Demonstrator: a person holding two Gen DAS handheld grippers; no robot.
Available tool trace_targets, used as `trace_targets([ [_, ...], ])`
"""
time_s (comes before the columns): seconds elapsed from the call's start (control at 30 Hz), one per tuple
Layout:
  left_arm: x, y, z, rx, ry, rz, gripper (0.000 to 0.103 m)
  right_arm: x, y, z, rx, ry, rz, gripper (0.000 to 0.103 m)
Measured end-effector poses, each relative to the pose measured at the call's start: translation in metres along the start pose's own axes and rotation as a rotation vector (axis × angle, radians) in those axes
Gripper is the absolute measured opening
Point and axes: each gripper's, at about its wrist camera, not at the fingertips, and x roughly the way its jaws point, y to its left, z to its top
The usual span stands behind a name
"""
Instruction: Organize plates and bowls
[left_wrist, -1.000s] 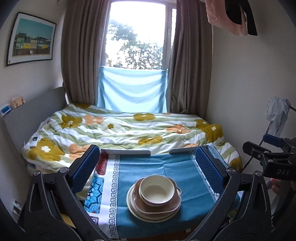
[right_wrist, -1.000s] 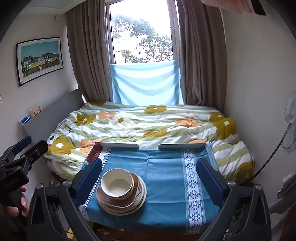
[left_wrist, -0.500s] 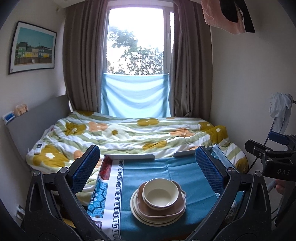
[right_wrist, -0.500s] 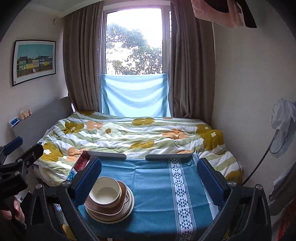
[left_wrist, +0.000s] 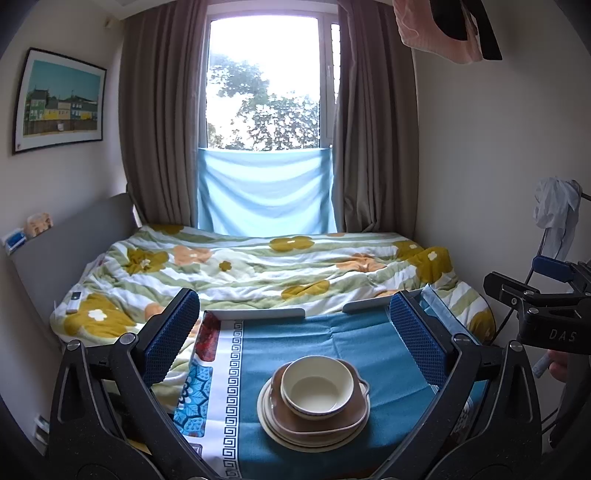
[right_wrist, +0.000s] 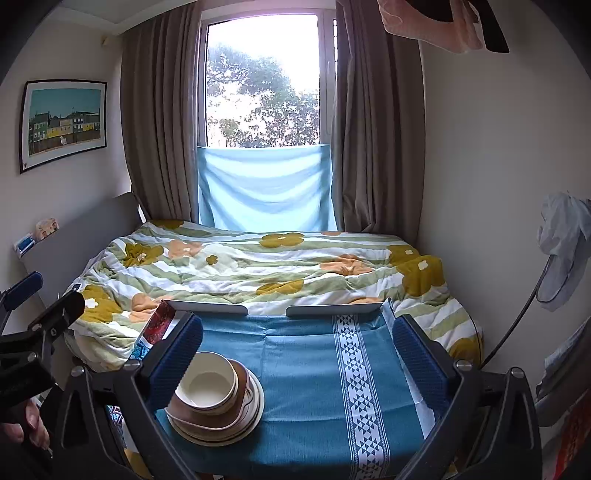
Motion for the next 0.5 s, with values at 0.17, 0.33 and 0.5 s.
trace_targets([
  [0.17, -0.0016, -0.0003, 0.0007, 0.001, -0.006, 0.001, 0.103, 0.0005, -0.0015, -0.0001, 0.001, 0.000, -0.003, 0.102],
  [0.33, -0.0026, 0.0000, 0.0006, 0.004, -0.009, 0.004, 0.103, 0.0017, -0.0023, -0.0001, 0.004, -0.002, -0.001, 0.102],
  [0.5, -0.0031, -0.0005, 0.0004, 0.005, -0.008, 0.005, 0.103, 0.0022, -0.0029, 0.0001, 0.004, 0.000, 0.000, 0.102],
])
